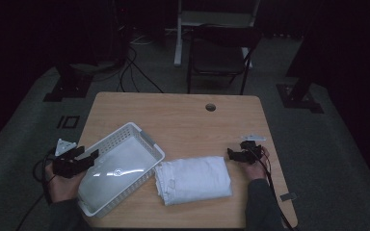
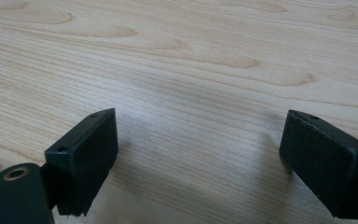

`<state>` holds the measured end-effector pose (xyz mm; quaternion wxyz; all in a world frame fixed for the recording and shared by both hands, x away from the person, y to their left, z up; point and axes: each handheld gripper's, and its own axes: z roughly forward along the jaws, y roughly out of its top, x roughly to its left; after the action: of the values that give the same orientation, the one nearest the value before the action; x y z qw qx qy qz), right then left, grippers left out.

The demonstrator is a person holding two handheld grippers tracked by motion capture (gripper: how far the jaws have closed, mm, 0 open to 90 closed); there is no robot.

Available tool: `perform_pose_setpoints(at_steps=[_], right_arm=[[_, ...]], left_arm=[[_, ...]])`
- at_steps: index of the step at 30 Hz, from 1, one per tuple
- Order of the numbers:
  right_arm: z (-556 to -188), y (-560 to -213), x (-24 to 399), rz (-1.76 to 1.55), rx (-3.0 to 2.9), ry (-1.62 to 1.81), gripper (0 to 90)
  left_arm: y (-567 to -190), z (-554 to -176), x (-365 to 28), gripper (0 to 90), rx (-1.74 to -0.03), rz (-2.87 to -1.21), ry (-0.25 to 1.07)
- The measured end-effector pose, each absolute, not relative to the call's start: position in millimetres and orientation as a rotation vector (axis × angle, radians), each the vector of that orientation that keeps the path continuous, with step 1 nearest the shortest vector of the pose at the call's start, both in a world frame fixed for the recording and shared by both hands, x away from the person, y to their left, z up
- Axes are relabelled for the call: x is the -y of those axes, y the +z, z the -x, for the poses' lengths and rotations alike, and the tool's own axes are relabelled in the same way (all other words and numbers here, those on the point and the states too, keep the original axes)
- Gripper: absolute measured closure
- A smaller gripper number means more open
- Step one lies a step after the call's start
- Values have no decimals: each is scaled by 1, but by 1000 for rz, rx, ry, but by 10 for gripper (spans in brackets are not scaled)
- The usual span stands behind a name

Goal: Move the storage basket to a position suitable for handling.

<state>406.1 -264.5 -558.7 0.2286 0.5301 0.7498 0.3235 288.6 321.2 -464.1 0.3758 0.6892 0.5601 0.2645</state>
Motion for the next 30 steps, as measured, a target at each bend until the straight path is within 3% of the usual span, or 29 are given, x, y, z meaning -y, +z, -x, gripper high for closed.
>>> perform_pose_setpoints(at_steps=[15, 30], right_arm=[[-405, -559, 265, -1470, -2051, 884, 115], [-405, -559, 265, -1472, -2050, 884, 115]], left_arm=[[-469, -288, -331, 391, -1482, -1824, 661], [-477, -287, -351, 442, -1580, -1822, 736]])
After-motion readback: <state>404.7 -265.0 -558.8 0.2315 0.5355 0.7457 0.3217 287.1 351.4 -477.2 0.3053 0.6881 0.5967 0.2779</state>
